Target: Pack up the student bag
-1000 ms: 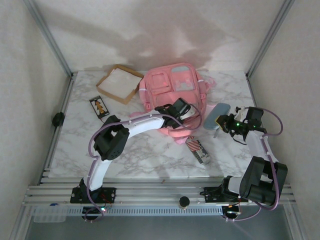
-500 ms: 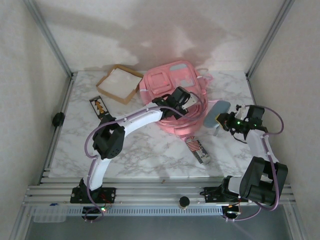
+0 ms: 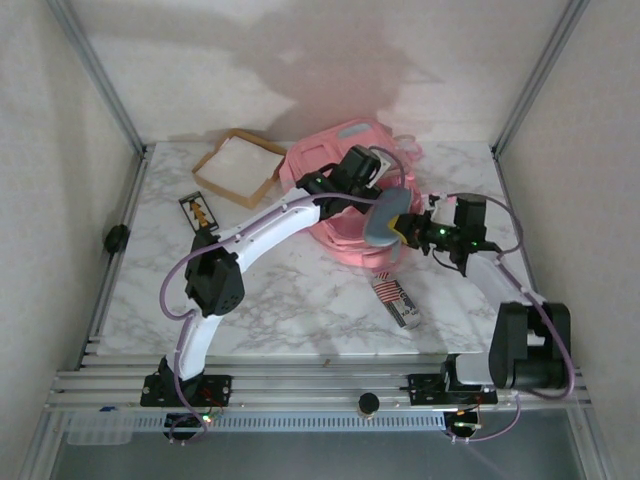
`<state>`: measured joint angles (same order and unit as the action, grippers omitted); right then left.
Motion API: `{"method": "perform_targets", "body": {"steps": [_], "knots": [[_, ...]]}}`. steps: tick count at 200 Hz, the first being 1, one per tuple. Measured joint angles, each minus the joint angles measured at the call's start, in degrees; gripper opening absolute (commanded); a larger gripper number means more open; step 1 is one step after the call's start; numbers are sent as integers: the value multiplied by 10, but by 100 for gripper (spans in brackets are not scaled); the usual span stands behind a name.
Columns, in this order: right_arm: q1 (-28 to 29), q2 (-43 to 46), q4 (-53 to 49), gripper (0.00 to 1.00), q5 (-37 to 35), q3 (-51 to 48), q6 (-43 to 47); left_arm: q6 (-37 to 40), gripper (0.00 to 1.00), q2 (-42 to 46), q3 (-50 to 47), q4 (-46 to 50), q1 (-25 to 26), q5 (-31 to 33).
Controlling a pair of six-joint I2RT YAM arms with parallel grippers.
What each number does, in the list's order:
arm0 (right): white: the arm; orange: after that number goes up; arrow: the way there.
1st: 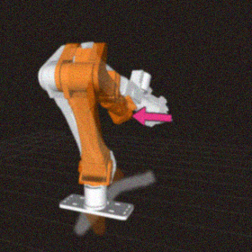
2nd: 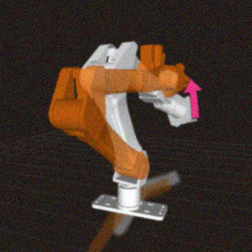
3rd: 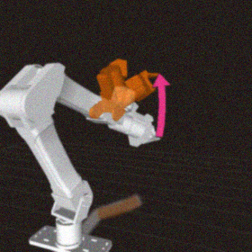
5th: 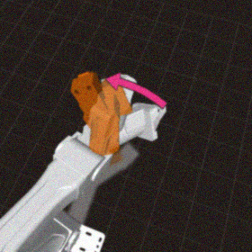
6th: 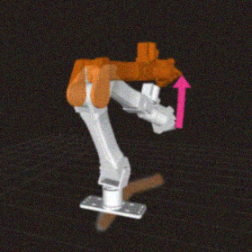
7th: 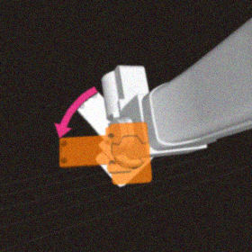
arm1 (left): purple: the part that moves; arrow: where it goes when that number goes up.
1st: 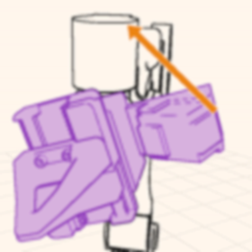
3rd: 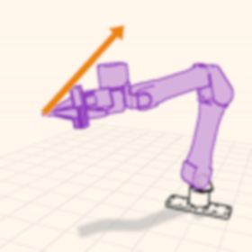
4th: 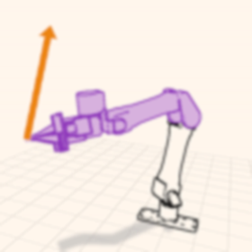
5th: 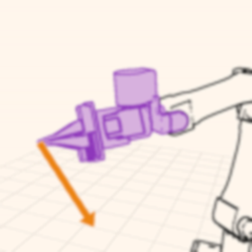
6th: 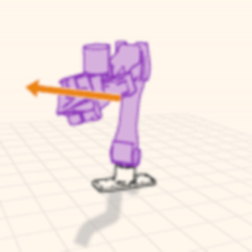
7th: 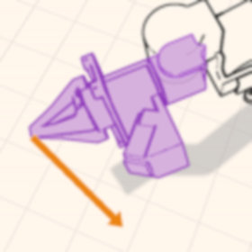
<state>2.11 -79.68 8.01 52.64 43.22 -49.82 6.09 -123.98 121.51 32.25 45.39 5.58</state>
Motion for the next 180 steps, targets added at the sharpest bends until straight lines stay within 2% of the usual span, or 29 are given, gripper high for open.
{"method": "perform_targets", "body": {"steps": [41,76,99,114,132,147,159,180], "knots": [[59,-151,210,12,-87,26,-144,-92,0,-3,26,15,10,-28],[118,-271,275,17,-180,117,-182,-146,0,-8,37,21,20,-47],[137,-341,314,31,-213,173,-186,-168,0,-8,43,23,19,-50],[146,-375,337,46,-225,197,-187,-177,0,-8,47,23,18,-50],[151,-377,358,67,-229,198,-185,-186,0,-8,49,23,16,-57],[154,-358,359,81,-240,186,-170,-194,0,-8,53,22,15,-61],[155,-330,329,86,-257,172,-150,-199,0,-8,57,20,14,-61],[150,-269,245,87,-286,143,-110,-208,0,-8,62,19,9,-65]]}}
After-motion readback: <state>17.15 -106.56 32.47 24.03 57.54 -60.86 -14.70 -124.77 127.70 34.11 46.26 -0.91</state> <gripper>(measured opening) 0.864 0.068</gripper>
